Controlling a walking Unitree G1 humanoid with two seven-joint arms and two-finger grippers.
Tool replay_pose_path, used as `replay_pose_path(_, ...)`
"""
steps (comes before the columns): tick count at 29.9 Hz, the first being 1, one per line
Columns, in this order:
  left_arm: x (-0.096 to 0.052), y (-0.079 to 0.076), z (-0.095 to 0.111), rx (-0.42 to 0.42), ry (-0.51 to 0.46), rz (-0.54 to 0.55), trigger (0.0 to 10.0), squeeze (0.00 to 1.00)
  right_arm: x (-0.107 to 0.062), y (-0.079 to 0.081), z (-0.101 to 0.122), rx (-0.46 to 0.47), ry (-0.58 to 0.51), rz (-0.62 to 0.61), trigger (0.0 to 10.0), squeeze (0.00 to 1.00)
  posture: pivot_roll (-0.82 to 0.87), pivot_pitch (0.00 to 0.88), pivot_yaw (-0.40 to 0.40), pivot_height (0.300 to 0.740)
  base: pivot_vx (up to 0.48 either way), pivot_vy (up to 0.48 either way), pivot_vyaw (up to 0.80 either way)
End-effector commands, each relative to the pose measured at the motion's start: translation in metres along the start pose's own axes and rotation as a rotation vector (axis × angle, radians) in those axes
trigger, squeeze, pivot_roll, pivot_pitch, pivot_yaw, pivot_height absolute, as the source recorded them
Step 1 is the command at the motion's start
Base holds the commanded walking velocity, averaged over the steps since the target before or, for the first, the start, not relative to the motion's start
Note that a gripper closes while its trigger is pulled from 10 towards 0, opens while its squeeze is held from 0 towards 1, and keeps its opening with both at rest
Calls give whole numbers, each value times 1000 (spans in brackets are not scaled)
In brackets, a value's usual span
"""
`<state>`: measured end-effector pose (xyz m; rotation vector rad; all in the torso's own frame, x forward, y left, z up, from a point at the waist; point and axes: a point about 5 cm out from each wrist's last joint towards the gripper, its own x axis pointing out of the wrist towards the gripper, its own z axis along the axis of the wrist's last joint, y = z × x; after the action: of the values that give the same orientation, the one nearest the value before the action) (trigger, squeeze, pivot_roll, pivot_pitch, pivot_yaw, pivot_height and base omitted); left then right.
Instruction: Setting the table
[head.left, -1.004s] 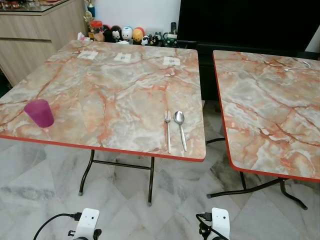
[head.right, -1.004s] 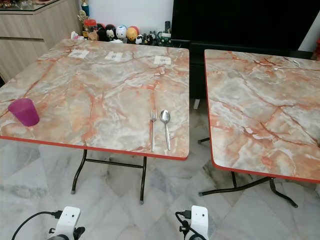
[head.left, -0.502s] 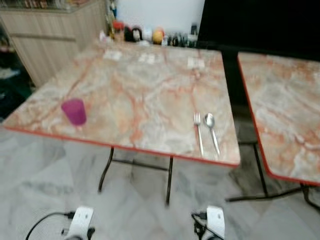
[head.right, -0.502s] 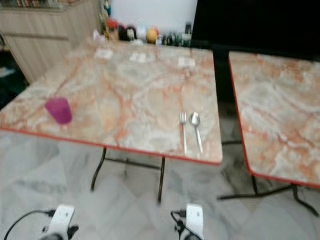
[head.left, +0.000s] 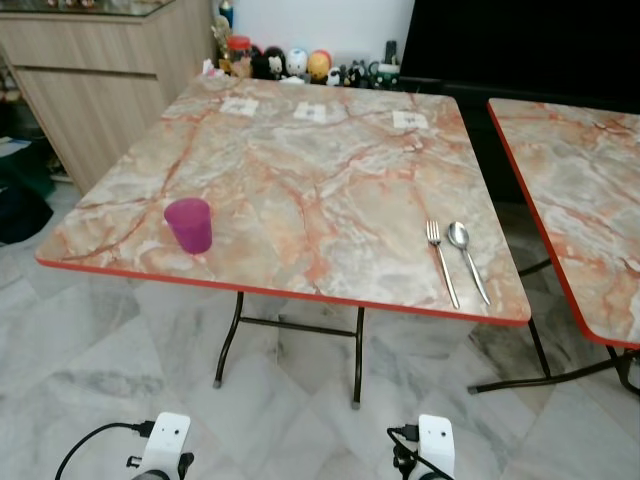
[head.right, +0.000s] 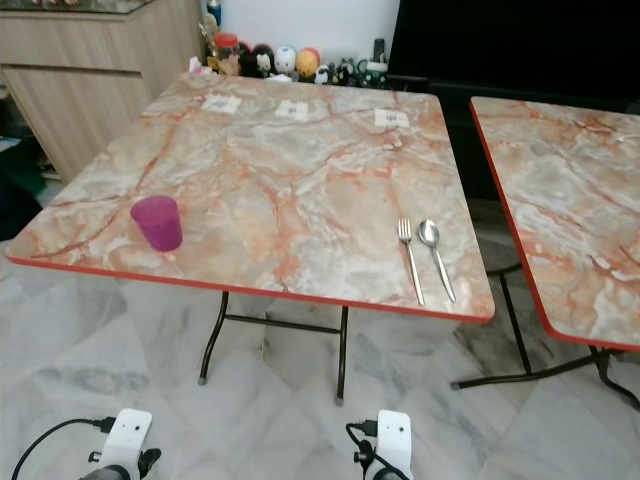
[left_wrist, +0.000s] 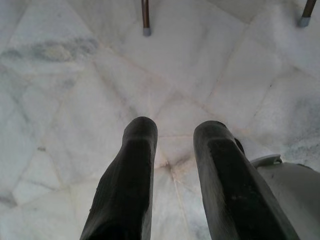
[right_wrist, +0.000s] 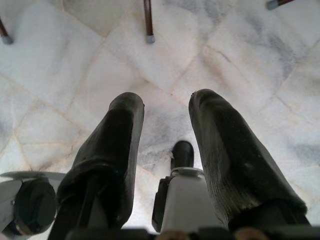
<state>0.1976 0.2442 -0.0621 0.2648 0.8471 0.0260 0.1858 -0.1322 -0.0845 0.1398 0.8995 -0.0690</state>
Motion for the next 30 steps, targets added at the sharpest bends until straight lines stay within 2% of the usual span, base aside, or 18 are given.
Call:
replay_pose_path(1, 0, -5, -3, 11, 14, -13, 10000, 0, 0, -4, -1, 6, 3, -14, 10000, 0, 136, 4, -46, 740, 0, -480, 0)
replay_pose_path(8, 0, -5, -3, 25, 12, -13, 10000, 0, -1, -4, -2, 8, 3, -17, 10000, 0, 135, 7, -46, 740, 0, -480, 0)
replay_pose_path(18, 0, -4, -4, 10, 16, -4, 10000, 0, -1, -5, -1, 10, -13, -27, 10000, 0, 135, 7, -46, 740, 0, 0, 0)
replay_pose_path(22, -1, -5, -4, 7, 15, -9, 10000, 0, -1, -6, 4, -2, -73, -46, 10000, 0, 123, 7, -48, 740, 0, 0, 0)
replay_pose_path(25, -1, -5, -5, 5, 16, -10, 10000, 0, -3, -12, 8, -28, -138, -163, 10000, 0, 120, 3, -55, 740, 0, 0, 0)
replay_pose_path(28, -1, -5, -5, 2, 17, -6, 10000, 0, -7, -16, 7, 52, -184, -262, 10000, 0, 109, 0, -61, 740, 0, 0, 0)
replay_pose_path(30, -1, -6, -6, 3, 17, -7, 10000, 0, -7, -49, 33, 77, -277, -329, 10000, 0, 101, 0, -62, 740, 0, 0, 0)
